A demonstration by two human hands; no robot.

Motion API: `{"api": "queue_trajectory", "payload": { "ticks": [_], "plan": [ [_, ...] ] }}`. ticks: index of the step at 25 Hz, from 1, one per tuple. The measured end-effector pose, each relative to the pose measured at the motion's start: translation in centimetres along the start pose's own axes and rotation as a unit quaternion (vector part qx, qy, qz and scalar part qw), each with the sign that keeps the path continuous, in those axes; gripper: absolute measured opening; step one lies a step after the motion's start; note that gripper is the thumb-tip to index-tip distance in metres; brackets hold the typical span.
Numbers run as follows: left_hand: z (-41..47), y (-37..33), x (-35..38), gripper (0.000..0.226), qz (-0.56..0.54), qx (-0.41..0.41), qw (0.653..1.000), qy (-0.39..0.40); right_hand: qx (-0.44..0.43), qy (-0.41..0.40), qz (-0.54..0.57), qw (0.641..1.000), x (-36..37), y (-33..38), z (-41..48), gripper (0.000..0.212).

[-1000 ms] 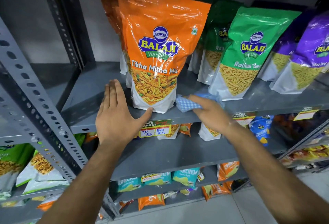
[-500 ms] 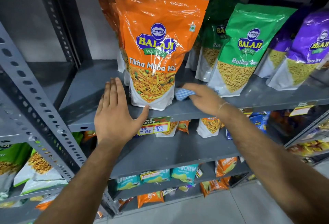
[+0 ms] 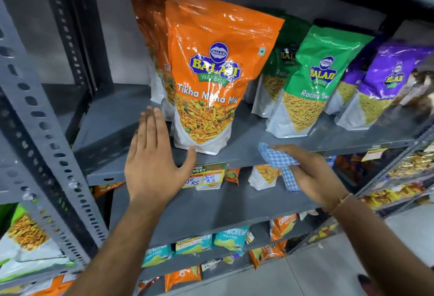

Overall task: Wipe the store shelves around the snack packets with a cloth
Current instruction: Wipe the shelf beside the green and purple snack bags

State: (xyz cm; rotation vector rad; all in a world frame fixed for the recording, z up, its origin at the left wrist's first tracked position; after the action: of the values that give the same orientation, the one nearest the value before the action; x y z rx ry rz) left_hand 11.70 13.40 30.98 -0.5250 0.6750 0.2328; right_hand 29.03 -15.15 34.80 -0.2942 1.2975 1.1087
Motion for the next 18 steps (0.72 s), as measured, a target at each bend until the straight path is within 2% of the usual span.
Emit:
{"api": "queue_trajectory", "payload": {
  "ticks": [4,6,8,10,13,18],
  "plan": [
    [-1.3,-2.4,-2.2,0.089,-0.044,0.038,0.995,-0.083,0.03,-0.056,0.046,0.997,-2.6,-2.3,0.7,0.049],
    [-3.1,-6.8,-1.8,0.084,-0.042,0.122,0.986,-0.105,0.063,-0.089,0.094,0.99,-4.3,-4.5,0.2,0.055],
    [-4.8,-12.7,0.5,0.08,-0.061,0.222,0.97,-0.083,0.089,-0.135,0.152,0.975,-6.4,-7.5,-0.3,0.052],
    [-5.4,-17.8,3.9,0.077,-0.068,0.258,0.963,-0.039,0.093,-0.191,0.209,0.955,-8.6,-11.0,-0.4,0.043],
    [-2.8,-22.3,9.0,0.08,-0.042,0.199,0.979,0.005,0.113,-0.242,0.233,0.935,-11.8,-17.3,0.8,0.038],
    [1.9,-23.6,13.5,0.075,0.027,0.073,0.997,-0.01,0.109,-0.265,0.221,0.932,-16.0,-24.9,5.8,0.043]
  ]
}}
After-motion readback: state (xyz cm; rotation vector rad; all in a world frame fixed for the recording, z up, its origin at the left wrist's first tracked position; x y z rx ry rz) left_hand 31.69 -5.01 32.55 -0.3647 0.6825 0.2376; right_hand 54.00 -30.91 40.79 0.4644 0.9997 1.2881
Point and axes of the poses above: each hand's wrist, its own z-axis towards the middle knuckle, its own x-axis out of the palm, y = z × x, the point moved 9 cm from there along z, towards the middle knuckle, and after that the axes turned 6 degrees about -z, right-handed, at the moved point
